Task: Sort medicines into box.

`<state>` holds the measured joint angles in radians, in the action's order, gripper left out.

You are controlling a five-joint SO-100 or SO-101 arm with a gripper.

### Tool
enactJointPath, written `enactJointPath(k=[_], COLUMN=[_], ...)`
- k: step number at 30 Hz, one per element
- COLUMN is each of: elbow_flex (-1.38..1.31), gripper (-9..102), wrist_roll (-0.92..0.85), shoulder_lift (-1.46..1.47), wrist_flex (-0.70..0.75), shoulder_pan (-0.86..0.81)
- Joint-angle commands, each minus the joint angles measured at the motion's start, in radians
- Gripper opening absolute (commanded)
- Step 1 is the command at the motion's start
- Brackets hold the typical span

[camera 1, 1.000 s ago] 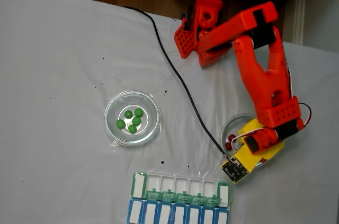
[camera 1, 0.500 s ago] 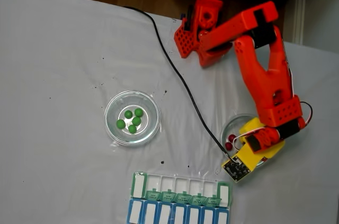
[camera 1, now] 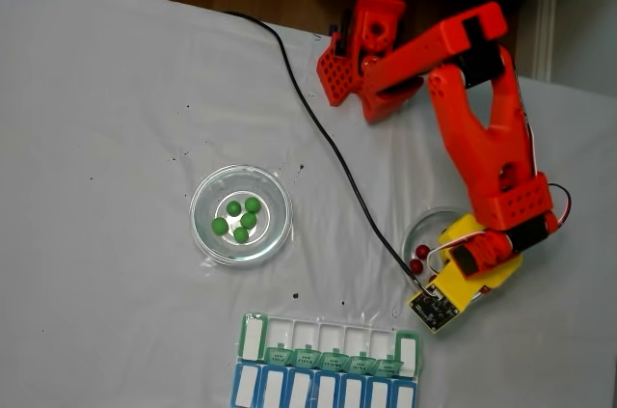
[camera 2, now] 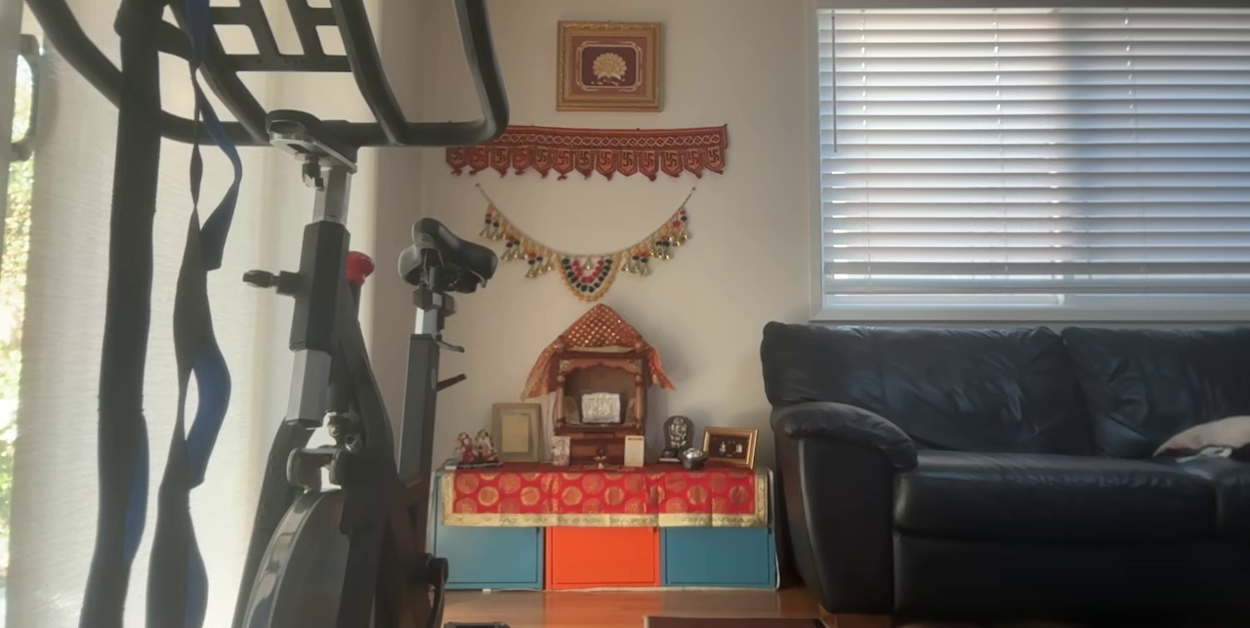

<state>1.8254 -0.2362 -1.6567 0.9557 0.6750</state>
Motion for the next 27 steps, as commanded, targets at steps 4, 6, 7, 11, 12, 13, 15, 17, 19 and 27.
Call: enactJointPath(k=[4,6,7,11,12,13,15,17,19,27], elbow_flex=[0.002,0.002,0.002,0.003,0.006,0.008,0.014,0.020,0.021,0.031], gripper=[5,3,2,1,1,1,1,1,1,1], wrist_roll=[0.011,0.012,0.012,0.011,0.009,0.008,0.005,0.002,-0.002,0.011], shoulder_lift=[-0.002,-0.002,-0.002,0.002,-0.002,-0.008,-0.026,-0.058,-0.095,-0.261], wrist_flex=[-0.017,-0.020,-0.021,-0.034,-0.037,-0.038,-0.040,-0.034,-0.014,0.040], shoulder_pan=[0.018,0.018,0.018,0.018,0.017,0.015,0.012,0.005,0.000,-0.029])
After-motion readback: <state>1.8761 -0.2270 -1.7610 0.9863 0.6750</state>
